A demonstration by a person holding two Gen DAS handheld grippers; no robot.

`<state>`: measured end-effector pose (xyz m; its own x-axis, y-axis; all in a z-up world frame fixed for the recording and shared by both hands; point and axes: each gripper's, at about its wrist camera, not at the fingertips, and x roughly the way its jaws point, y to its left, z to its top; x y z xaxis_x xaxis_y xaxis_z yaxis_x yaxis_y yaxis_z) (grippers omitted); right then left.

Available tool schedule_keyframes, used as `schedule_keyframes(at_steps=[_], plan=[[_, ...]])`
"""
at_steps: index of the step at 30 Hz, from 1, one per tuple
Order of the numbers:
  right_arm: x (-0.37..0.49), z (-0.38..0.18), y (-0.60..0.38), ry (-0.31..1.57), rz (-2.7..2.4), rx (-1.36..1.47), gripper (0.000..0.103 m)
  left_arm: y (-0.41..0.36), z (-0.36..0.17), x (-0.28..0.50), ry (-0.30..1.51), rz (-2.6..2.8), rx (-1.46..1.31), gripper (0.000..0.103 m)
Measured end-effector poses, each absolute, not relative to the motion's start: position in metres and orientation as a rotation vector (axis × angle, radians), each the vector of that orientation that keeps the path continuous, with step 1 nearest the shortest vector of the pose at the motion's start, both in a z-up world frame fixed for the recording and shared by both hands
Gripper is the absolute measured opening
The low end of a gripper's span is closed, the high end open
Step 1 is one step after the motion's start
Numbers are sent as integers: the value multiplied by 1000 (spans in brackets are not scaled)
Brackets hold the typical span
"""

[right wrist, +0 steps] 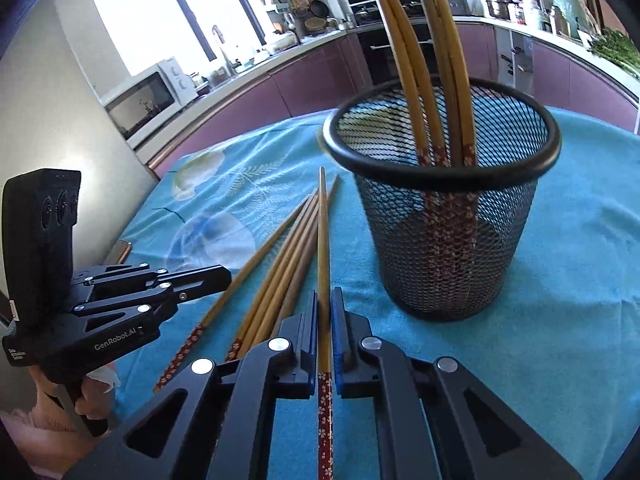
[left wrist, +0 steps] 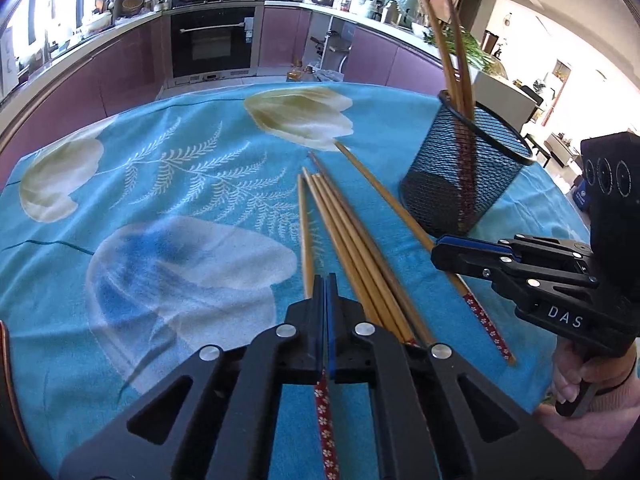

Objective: Organize utensils
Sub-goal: 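Close the left gripper on a chopstick while the right gripper grasps another chopstick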

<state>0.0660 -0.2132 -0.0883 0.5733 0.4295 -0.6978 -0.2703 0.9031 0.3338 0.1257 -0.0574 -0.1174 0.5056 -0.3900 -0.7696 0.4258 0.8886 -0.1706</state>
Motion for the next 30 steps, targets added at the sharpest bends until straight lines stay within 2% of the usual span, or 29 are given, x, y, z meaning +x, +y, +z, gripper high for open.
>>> schedule_keyframes(at_steps=[5, 7, 9, 18, 21, 30], plan=[[62, -88, -206, 881, 454, 171, 6, -61, -116, 118, 890, -469, 102, 4], [62, -89, -204, 887, 467, 159, 6, -61, -117, 118, 890, -473, 119, 14], [62, -91, -201, 895, 473, 148, 6, -62, -120, 120, 896, -466, 139, 18], [66, -101, -197, 932, 452, 132, 7, -67, -132, 131, 922, -453, 184, 18], [68, -102, -196, 931, 448, 128, 7, -68, -132, 135, 926, -446, 174, 9], [70, -99, -201, 910, 447, 149, 6, -64, -121, 125, 903, -453, 136, 8]])
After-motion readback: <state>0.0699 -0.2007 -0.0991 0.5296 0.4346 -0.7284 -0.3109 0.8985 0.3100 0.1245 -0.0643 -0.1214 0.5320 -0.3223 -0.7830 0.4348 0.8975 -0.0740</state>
